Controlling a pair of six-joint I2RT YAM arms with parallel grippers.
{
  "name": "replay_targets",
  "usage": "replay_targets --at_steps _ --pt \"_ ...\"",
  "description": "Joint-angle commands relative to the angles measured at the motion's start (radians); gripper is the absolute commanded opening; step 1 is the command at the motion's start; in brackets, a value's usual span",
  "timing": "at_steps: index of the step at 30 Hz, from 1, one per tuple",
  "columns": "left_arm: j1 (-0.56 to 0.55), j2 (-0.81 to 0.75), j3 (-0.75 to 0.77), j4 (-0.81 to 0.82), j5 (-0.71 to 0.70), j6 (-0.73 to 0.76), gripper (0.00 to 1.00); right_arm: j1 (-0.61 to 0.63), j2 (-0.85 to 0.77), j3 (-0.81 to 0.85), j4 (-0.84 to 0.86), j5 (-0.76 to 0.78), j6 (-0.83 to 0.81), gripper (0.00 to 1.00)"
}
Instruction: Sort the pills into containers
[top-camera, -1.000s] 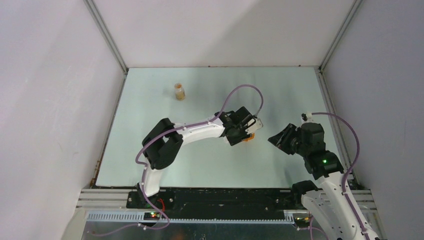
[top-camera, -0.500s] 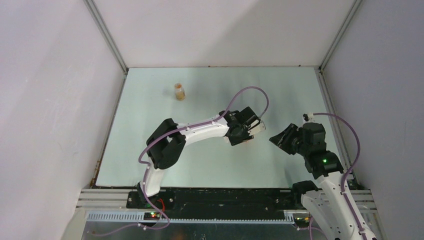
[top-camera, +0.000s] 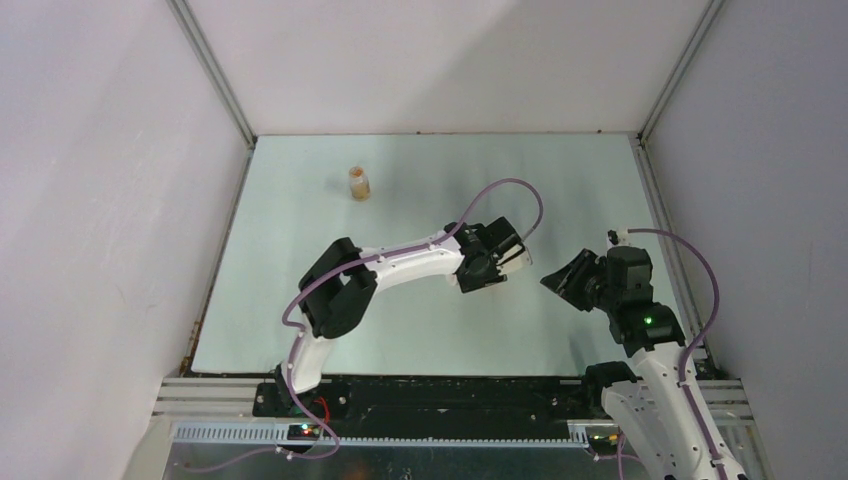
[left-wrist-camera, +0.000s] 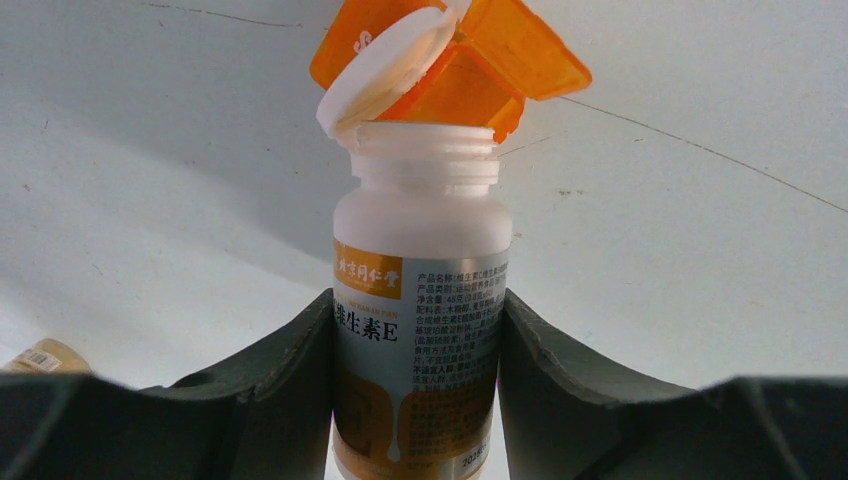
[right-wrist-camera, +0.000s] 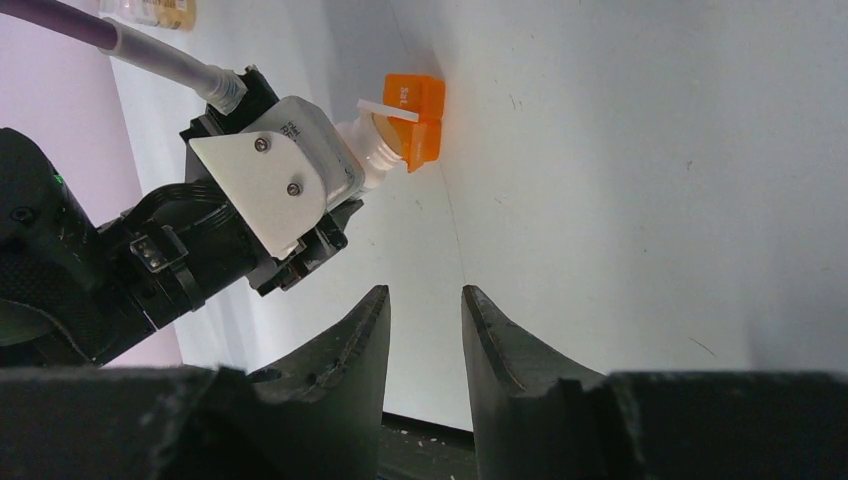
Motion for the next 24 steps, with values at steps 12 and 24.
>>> replay_targets --at_steps 12,24 --pt "-0.017 0.033 0.099 -0.075 -0.076 0.055 0.0 -0.023 0.001 -0.014 0.033 -0.031 -0.025 0.37" --pt "-0.026 0.046 0.136 -0.102 -0.082 0.074 0.0 -0.036 -0.008 -0.026 0.027 -0.034 -0.029 0.37"
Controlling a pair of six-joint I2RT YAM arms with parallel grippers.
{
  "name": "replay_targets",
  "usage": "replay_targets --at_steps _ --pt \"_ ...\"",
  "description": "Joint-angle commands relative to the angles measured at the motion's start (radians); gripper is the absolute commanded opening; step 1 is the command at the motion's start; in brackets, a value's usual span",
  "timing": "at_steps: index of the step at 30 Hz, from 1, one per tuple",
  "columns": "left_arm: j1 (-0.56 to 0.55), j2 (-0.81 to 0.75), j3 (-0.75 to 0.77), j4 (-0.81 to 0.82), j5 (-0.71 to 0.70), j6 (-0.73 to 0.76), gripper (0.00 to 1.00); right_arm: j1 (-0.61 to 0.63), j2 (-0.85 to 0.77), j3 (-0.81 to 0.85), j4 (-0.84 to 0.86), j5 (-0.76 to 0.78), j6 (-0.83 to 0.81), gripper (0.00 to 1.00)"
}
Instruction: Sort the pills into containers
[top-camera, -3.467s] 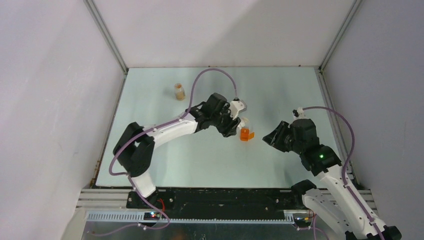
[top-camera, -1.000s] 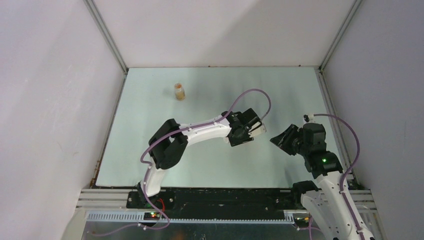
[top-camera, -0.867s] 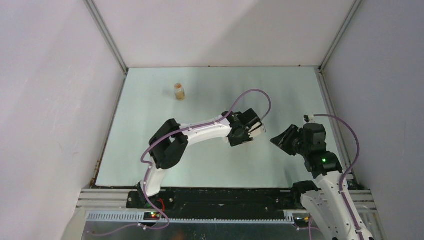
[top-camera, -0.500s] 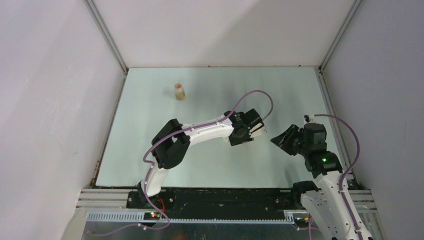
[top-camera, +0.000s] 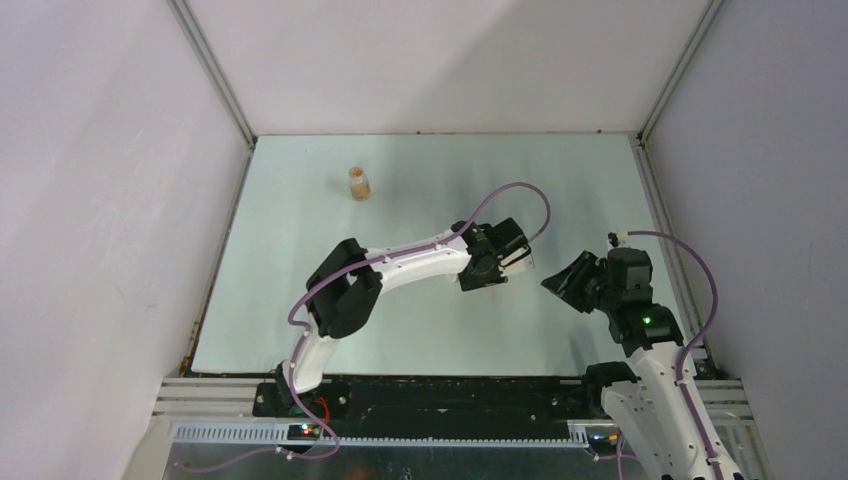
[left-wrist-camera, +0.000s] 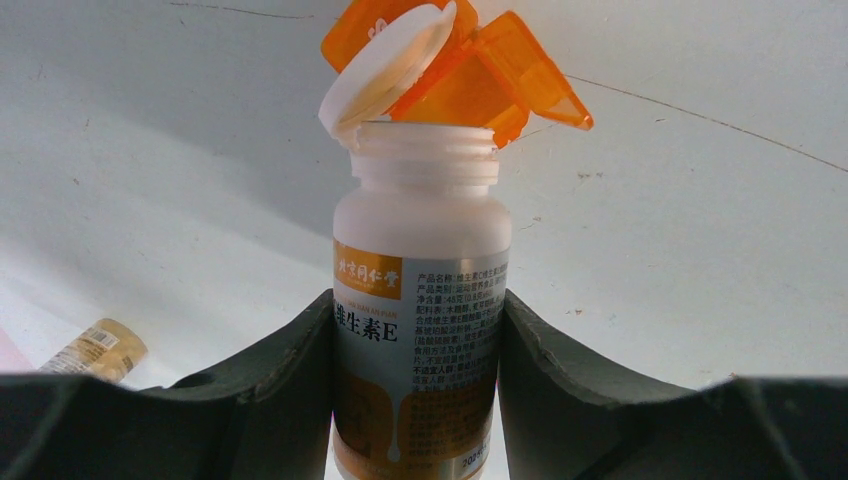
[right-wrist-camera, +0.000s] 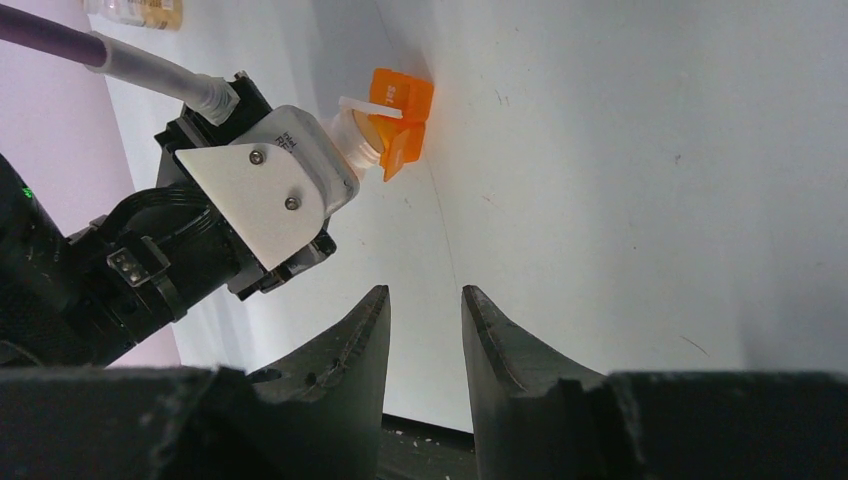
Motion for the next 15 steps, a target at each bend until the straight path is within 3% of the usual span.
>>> replay_targets --at_steps 1,15 --pt "-0.009 0.008 0.056 -0.015 -0.021 0.03 0.0 -0.008 -0.011 -0.004 0.019 -0.012 -0.021 0.37" --pt "-0.014 0.022 0.076 -0.037 -0.033 0.033 0.0 -0.017 -0.02 -0.007 0.015 -0.013 -0.025 0.37"
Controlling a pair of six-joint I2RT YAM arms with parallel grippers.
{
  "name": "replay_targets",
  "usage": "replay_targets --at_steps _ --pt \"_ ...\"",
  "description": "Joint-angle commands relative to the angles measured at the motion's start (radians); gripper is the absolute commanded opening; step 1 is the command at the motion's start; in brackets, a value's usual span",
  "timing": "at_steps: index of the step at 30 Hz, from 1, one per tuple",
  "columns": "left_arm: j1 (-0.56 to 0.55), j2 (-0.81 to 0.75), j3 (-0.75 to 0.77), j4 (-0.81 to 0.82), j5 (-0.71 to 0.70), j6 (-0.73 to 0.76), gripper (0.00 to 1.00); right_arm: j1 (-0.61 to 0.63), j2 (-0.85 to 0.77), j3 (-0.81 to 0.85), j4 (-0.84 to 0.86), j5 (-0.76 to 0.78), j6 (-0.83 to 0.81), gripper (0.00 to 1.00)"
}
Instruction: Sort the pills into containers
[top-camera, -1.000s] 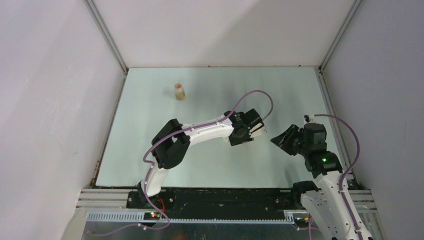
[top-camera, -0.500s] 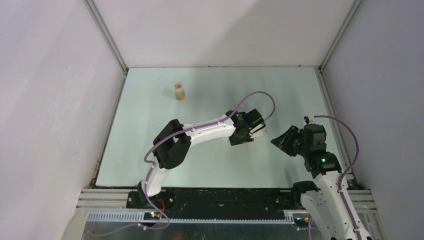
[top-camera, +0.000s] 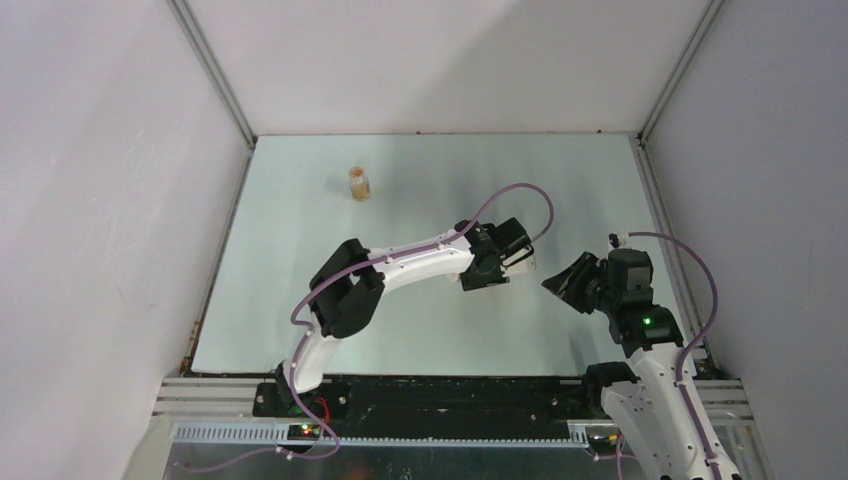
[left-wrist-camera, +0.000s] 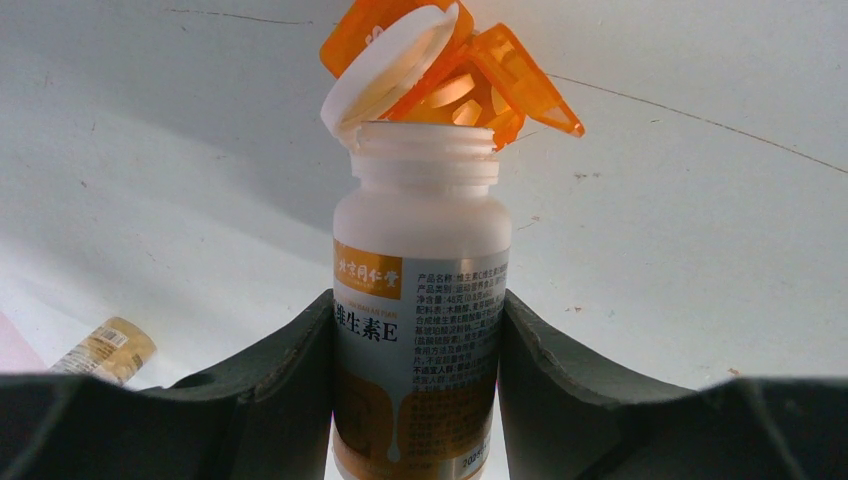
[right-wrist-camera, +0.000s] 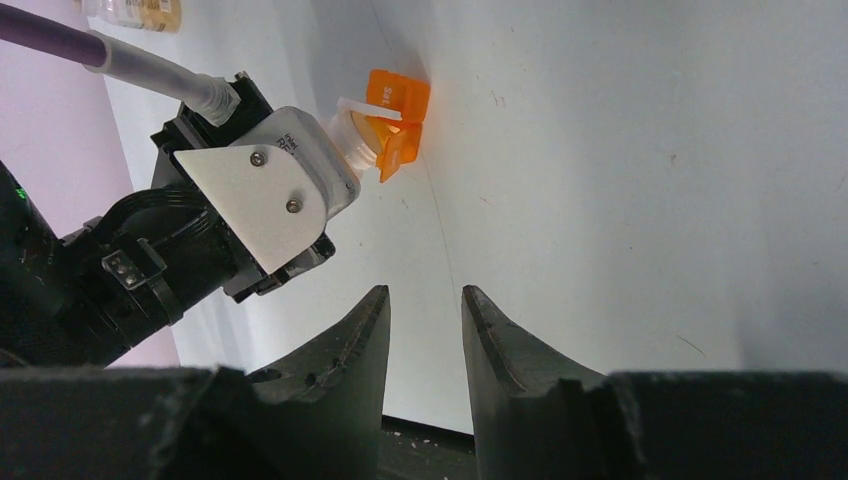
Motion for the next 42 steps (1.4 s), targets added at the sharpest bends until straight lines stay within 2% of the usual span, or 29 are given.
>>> replay_targets --at_steps 1,17,26,34,38,42 --pt "-0.007 0.0 0.032 0.001 -0.026 0.024 0.0 -0.007 -0.016 0.002 0.016 -0.01 -0.021 0.37" --pt "0.001 -0.186 -0.192 0.25 -0.056 -0.022 0.0 -0.011 -0.02 0.002 0.026 -0.023 -0.011 0.37" --pt "0.012 -0.275 -0.291 0.35 -0.02 -0.065 0.0 -0.011 -0.034 0.002 0.028 -0.025 -0.004 0.38" --pt "0.046 -0.432 -0.4 0.489 0.047 -0.134 0.0 -0.012 -0.046 0.017 0.016 -0.045 -0.002 0.37" --pt "0.059 -0.539 -0.461 0.564 0.084 -0.167 0.0 -0.012 -0.051 0.035 0.038 -0.091 0.0 0.4" --pt "0.074 -0.648 -0.543 0.672 0.125 -0.216 0.0 -0.001 -0.055 0.037 0.129 -0.192 0.03 0.48"
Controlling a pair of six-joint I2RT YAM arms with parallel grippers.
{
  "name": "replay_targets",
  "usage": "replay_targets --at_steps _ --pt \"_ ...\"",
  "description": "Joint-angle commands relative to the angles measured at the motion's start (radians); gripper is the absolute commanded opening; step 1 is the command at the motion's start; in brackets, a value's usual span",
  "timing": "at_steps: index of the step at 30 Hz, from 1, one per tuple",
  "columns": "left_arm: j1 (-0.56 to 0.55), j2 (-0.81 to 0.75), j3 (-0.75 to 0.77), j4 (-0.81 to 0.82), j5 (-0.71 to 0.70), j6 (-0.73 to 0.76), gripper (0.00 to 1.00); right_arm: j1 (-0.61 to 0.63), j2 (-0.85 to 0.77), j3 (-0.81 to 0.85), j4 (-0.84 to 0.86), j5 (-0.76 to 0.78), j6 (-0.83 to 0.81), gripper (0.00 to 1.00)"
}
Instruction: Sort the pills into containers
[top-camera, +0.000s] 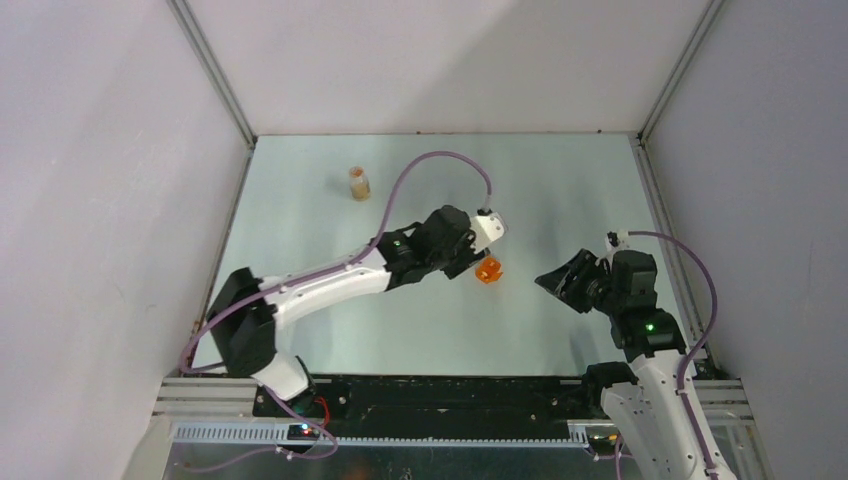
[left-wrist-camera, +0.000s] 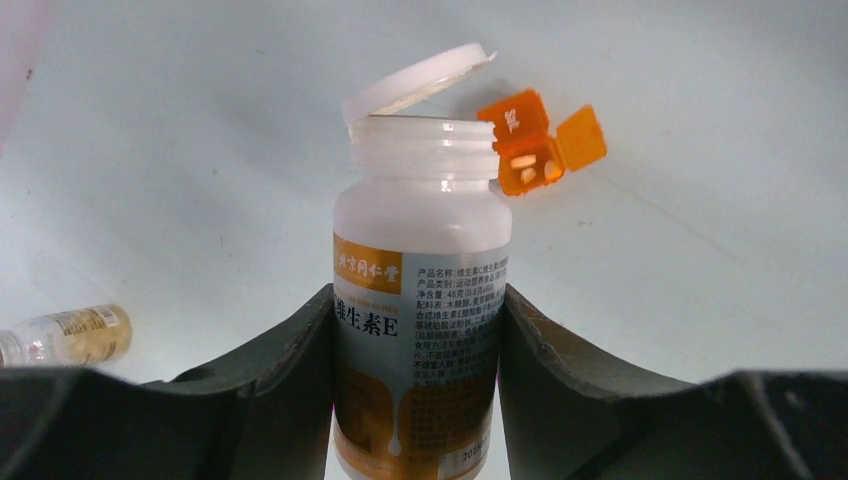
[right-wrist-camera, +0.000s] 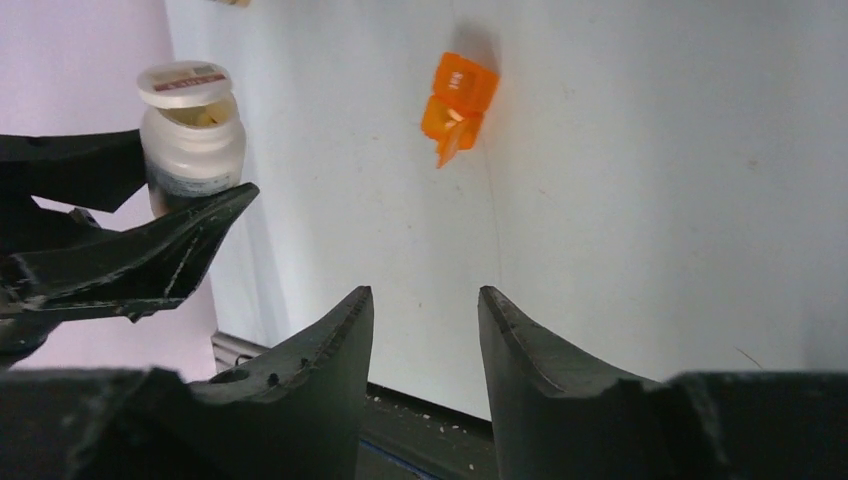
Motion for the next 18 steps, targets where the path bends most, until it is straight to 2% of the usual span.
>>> replay_targets --at_steps 1,4,6,10,15,18 --pt "0.017 -0.146 -0.073 0.19 0.079 -0.08 0.0 0.013 -0.016 0.038 0.139 -0.139 0.032 0.5" --pt "0.03 -0.238 -0.131 0.299 0.141 -0.133 0.0 0.08 -0.019 0.038 0.29 -0.155 0.103 0.49" --pt "0.03 -0.292 -0.16 0.354 0.178 -0.168 0.0 0.151 -0.011 0.044 0.378 -0.121 0.139 0.52" --pt "0.03 -0.391 -0.239 0.509 0.213 -0.225 0.0 0.337 0.048 0.1 0.494 0.032 0.128 0.66" --pt "0.031 -0.529 -0.341 0.68 0.237 -0.252 0.0 0.573 0.165 0.186 0.662 0.228 0.054 0.71" --pt "0.03 -0.586 -0.403 0.739 0.244 -0.253 0.0 0.681 0.216 0.226 0.734 0.335 0.008 0.79"
